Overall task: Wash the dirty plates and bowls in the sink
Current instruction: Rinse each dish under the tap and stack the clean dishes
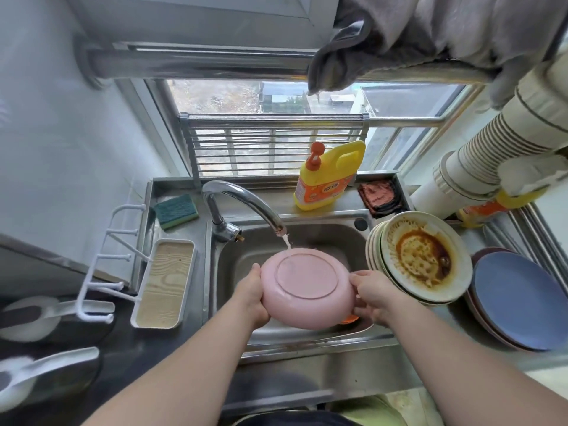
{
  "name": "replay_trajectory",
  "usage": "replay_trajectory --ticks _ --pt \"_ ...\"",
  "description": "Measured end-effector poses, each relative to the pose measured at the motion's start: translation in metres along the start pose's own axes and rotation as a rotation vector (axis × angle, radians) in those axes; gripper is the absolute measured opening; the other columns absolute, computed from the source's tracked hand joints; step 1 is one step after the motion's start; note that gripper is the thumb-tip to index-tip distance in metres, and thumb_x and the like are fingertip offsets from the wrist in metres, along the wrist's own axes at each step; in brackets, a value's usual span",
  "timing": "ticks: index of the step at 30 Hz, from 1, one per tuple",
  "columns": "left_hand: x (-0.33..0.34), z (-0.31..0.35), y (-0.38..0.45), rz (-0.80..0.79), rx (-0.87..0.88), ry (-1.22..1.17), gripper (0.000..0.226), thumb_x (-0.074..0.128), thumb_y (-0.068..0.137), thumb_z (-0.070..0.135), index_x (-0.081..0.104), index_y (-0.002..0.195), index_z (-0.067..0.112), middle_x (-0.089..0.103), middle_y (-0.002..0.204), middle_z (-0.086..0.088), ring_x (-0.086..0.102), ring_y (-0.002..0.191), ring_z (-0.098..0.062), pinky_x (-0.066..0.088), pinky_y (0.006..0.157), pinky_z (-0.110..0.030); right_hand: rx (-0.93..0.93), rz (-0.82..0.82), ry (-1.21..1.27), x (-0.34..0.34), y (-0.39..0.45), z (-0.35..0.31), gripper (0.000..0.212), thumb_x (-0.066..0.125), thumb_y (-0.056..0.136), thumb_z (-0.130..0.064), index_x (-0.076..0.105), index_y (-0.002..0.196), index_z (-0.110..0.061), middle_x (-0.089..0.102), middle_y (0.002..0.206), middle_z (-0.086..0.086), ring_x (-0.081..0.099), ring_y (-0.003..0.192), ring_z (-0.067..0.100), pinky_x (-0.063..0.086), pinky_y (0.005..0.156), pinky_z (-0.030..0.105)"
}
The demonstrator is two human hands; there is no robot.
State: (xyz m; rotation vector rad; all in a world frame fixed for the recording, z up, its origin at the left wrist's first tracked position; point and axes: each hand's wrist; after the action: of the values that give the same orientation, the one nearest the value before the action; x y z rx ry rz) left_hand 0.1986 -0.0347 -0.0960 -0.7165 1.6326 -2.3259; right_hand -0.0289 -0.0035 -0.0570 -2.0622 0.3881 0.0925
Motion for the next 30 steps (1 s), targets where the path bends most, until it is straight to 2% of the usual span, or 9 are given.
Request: replay_trajectory --ticks 6,11,14,18,21,24,27,28,30 --pt "-0.019 0.024 -0.005 0.015 0.104 0.056 0.056 0.045 0.107 0.059 0.071 0.127 0.013 0.079 0.109 -0.015 0.075 0.102 -0.039 0.060 0.092 -0.058 0.095 -0.090 -0.035 0.031 0.001 0.014 0.029 0.041 0.106 -0.009 0.068 0.117 -0.010 0.060 0.056 0.002 0.055 0.040 0.015 0.058 0.054 0.032" --pt "-0.031 0.043 -0.015 0.018 0.222 0.127 0.063 0.037 0.104 0.068 0.066 0.135 0.021 0.079 0.113 -0.013 0.075 0.105 -0.034 0.061 0.090 -0.053 0.139 -0.204 -0.007 0.066 0.007 0.015 0.030 0.044 0.106 -0.010 0.069 0.122 -0.014 0.075 0.073 0.005 0.070 0.071 0.028 0.062 0.088 0.054" --pt "-0.041 0.045 -0.025 0.028 0.297 0.141 0.067 0.028 0.104 0.071 0.056 0.143 0.025 0.078 0.116 -0.011 0.077 0.103 -0.029 0.064 0.076 -0.043 0.182 -0.251 0.076 0.088 0.014 0.015 0.038 0.038 0.113 -0.036 0.067 0.125 -0.015 0.077 0.094 0.007 0.069 0.085 0.031 0.061 0.079 0.049" --pt "-0.054 0.036 -0.040 0.067 0.416 0.194 0.060 0.029 0.107 0.066 0.063 0.135 0.024 0.079 0.115 0.000 0.076 0.103 -0.016 0.060 0.088 -0.038 0.220 -0.301 0.198 0.112 0.029 0.001 0.064 0.027 0.105 -0.069 0.067 0.122 -0.023 0.077 0.115 0.005 0.073 0.101 0.031 0.061 0.068 0.047" --pt "-0.070 0.029 -0.040 0.073 0.412 0.148 0.055 0.030 0.112 0.055 0.069 0.124 0.018 0.078 0.119 0.004 0.070 0.109 -0.010 0.053 0.093 -0.033 0.122 -0.242 0.226 0.122 0.027 -0.023 0.055 0.033 0.106 -0.066 0.065 0.119 -0.022 0.076 0.113 0.006 0.074 0.092 0.028 0.062 0.065 0.041" --pt "-0.080 0.023 -0.036 0.058 0.345 0.012 0.056 0.028 0.113 0.053 0.069 0.128 0.017 0.077 0.123 -0.001 0.065 0.119 -0.020 0.047 0.098 -0.039 -0.064 -0.172 0.206 0.127 0.046 -0.040 0.052 0.039 0.100 -0.063 0.067 0.118 -0.023 0.073 0.114 0.003 0.072 0.100 0.028 0.061 0.089 0.048" --pt "-0.076 0.016 -0.030 0.019 0.257 -0.137 0.065 0.025 0.109 0.064 0.065 0.135 0.020 0.078 0.116 -0.005 0.056 0.091 -0.022 0.038 0.078 -0.030 -0.196 -0.181 0.186 0.122 0.051 -0.049 0.049 0.044 0.096 -0.063 0.068 0.117 -0.026 0.073 0.110 -0.001 0.072 0.096 0.023 0.061 0.087 0.043" --pt "-0.073 0.014 -0.028 0.002 0.215 -0.145 0.068 0.025 0.106 0.069 0.064 0.137 0.022 0.076 0.118 -0.004 0.054 0.089 -0.022 0.038 0.088 -0.027 -0.234 -0.170 0.164 0.119 0.032 -0.057 0.041 0.047 0.101 -0.057 0.069 0.116 -0.026 0.073 0.109 0.001 0.072 0.097 0.024 0.061 0.087 0.043" --pt "-0.062 0.011 -0.027 -0.076 0.111 -0.163 0.073 0.028 0.102 0.076 0.058 0.145 0.025 0.066 0.138 -0.003 0.057 0.117 -0.027 0.028 0.120 -0.039 -0.336 -0.125 0.109 0.111 0.013 -0.068 0.027 0.053 0.107 -0.047 0.069 0.106 -0.025 0.073 0.105 0.004 0.069 0.094 0.024 0.060 0.084 0.040"
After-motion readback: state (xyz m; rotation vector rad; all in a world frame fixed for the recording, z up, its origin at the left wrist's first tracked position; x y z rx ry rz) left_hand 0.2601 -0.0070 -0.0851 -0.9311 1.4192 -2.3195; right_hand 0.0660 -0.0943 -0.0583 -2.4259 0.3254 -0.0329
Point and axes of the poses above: each hand's wrist, its own y-axis towards the middle knuckle, its own x-axis out of the palm, z = x × y
